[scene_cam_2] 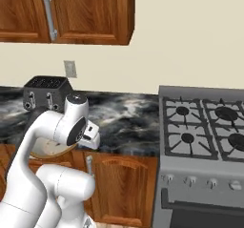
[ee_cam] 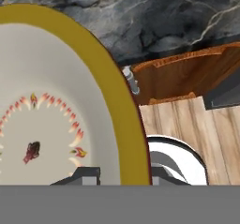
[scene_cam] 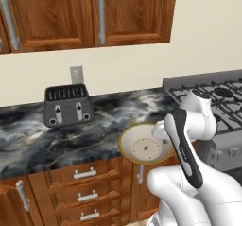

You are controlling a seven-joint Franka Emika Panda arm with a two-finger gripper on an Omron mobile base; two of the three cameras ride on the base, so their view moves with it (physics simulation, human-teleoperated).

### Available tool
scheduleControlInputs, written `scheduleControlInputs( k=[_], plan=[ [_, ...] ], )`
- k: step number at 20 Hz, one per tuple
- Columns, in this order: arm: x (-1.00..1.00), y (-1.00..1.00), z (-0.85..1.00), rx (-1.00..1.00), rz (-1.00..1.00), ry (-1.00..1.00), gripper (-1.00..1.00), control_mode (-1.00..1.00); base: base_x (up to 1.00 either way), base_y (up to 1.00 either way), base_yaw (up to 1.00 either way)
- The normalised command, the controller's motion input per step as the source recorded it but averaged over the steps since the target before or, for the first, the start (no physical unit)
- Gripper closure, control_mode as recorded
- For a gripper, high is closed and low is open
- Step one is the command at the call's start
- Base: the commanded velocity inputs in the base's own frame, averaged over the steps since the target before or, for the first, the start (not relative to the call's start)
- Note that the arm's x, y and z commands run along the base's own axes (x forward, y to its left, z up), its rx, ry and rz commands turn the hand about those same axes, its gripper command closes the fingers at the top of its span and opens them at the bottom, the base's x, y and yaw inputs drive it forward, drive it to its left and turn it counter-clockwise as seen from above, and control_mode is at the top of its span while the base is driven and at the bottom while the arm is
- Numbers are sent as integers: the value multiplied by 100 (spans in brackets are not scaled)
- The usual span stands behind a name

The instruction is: Pick the cup and bowl from the counter and place them on the counter next to the sink.

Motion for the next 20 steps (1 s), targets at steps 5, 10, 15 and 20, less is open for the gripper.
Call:
scheduleControlInputs(
  k=[5, 10, 15, 20],
  plan=[
    [0, 0, 0, 0, 0, 0, 100, 100, 43, 28, 52],
    [0, 0, 0, 0, 0, 0, 100, 100, 0, 1, 75],
    [0, 0, 0, 0, 0, 0, 100, 100, -1, 0, 72],
    [0, 0, 0, 0, 0, 0, 100, 100, 0, -2, 64]
  ],
)
